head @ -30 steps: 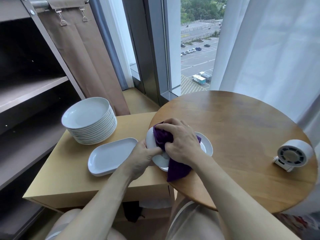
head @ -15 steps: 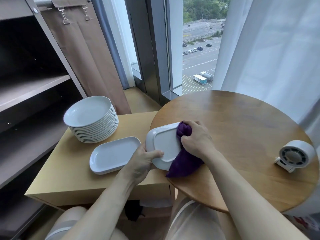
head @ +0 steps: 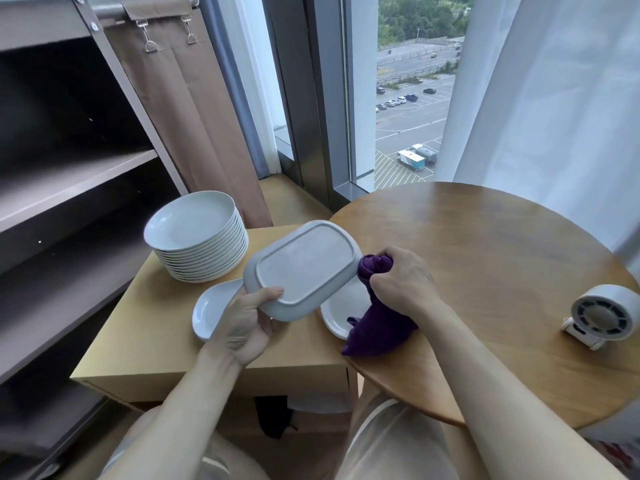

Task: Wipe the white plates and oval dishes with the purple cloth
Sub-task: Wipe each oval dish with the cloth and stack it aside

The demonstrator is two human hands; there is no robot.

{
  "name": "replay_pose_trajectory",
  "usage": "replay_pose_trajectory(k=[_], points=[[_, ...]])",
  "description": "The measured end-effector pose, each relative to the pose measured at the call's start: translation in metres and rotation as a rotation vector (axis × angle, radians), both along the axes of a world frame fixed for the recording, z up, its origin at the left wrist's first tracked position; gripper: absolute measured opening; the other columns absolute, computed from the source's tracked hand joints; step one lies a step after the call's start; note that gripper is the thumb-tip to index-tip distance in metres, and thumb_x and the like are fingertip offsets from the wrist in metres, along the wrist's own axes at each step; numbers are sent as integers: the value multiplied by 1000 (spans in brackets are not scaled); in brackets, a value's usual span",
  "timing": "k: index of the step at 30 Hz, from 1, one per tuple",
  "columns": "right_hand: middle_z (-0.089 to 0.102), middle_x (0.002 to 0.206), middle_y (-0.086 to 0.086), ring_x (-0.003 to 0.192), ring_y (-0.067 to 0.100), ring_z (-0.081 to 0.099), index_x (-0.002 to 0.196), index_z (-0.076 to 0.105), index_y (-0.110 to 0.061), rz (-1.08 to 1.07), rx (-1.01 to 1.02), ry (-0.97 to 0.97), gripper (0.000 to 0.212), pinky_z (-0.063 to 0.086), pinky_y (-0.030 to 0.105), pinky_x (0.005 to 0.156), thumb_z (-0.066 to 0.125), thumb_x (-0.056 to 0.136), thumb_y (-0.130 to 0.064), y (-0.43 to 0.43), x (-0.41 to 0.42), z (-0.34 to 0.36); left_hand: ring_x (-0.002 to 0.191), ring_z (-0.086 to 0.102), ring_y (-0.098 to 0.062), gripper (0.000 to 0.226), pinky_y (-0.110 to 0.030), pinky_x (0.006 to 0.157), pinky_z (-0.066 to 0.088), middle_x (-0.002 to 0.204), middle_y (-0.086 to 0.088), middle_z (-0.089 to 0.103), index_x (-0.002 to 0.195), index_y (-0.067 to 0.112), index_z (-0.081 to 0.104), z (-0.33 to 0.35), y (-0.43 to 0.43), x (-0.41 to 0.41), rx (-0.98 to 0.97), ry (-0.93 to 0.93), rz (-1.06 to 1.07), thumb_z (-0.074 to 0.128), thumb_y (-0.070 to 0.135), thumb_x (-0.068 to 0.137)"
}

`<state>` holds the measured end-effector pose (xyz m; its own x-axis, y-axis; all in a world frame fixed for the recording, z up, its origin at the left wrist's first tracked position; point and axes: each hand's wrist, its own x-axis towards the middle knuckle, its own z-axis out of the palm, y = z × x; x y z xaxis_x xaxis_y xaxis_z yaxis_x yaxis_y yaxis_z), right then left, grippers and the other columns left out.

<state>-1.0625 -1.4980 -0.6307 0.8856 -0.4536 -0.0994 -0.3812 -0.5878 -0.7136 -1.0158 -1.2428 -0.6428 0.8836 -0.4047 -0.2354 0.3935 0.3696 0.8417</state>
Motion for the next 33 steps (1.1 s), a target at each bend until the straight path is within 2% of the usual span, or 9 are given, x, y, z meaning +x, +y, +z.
replay_pose_trajectory(k=[6, 9, 13, 17, 22, 26, 30, 31, 33], points=[[57, 101, -11, 96, 21, 54, 100, 65, -35, 63, -58, -64, 35, 42, 33, 77, 56, 69, -23, 8, -3, -2, 106, 72, -22, 47, -37, 78, 62, 124, -9, 73, 120, 16, 73, 10, 29, 6, 103, -76, 88, 71, 2, 75], [56, 104, -14, 100, 20, 54, 105, 67, -35, 115, -73, -109, 38, 45, 35, 82, 60, 72, -17, 14, -4, -4, 101, 72, -22, 41, -43, 88, 56, 115, -8, 76, 117, 14, 71, 10, 44, 8, 230, -128, 147, 70, -2, 79], [57, 108, -16, 105, 15, 51, 111, 68, -31, 296, -124, -204, 43, 44, 33, 85, 62, 73, -12, 32, -5, -7, 90, 70, -20, 31, -30, 70, 60, 99, -5, 76, 108, 14, 70, 8, 57, 7, 382, -188, 227, 64, -11, 89], [57, 109, -15, 106, 13, 47, 112, 68, -32, 434, -193, -236, 47, 35, 28, 86, 59, 68, -20, 51, -7, -8, 89, 68, -23, 26, -33, 79, 57, 99, -10, 73, 99, 13, 68, 2, 61, 6, 616, -335, 305, 68, -11, 88], [57, 109, -16, 108, 14, 48, 111, 68, -34, 470, -219, -227, 52, 40, 32, 90, 53, 62, -28, 55, -7, -11, 81, 66, -2, 25, -22, 75, 51, 92, 7, 73, 94, 27, 69, -11, 65, 6, 867, -572, 217, 73, 3, 89], [56, 108, -19, 108, 10, 47, 110, 67, -38, 435, -186, -214, 52, 36, 24, 79, 51, 61, -29, 51, -7, -13, 67, 57, -10, 28, -27, 64, 47, 71, 7, 67, 86, 31, 69, -26, 73, 9, 1037, -667, 155, 65, 5, 93], [56, 108, -20, 108, 8, 45, 111, 67, -38, 433, -174, -207, 53, 31, 17, 75, 51, 61, -28, 52, -6, -13, 97, 58, 11, 53, -1, 83, 40, 93, 47, 63, 104, 44, 74, -31, 84, 4, 1122, -841, 6, 58, -5, 92], [56, 108, -20, 108, 8, 45, 111, 67, -38, 434, -176, -208, 53, 30, 15, 75, 51, 61, -28, 52, -6, -13, 110, 54, 12, 60, 1, 91, 36, 103, 47, 61, 113, 42, 75, -33, 86, 3, 1146, -866, -28, 57, -10, 90], [56, 109, -19, 108, 9, 45, 112, 67, -37, 433, -178, -208, 54, 30, 14, 74, 51, 61, -28, 52, -6, -13, 128, 51, 2, 68, -8, 106, 33, 126, 26, 65, 125, 32, 73, -38, 92, 6, 1214, -886, -97, 53, -18, 82]])
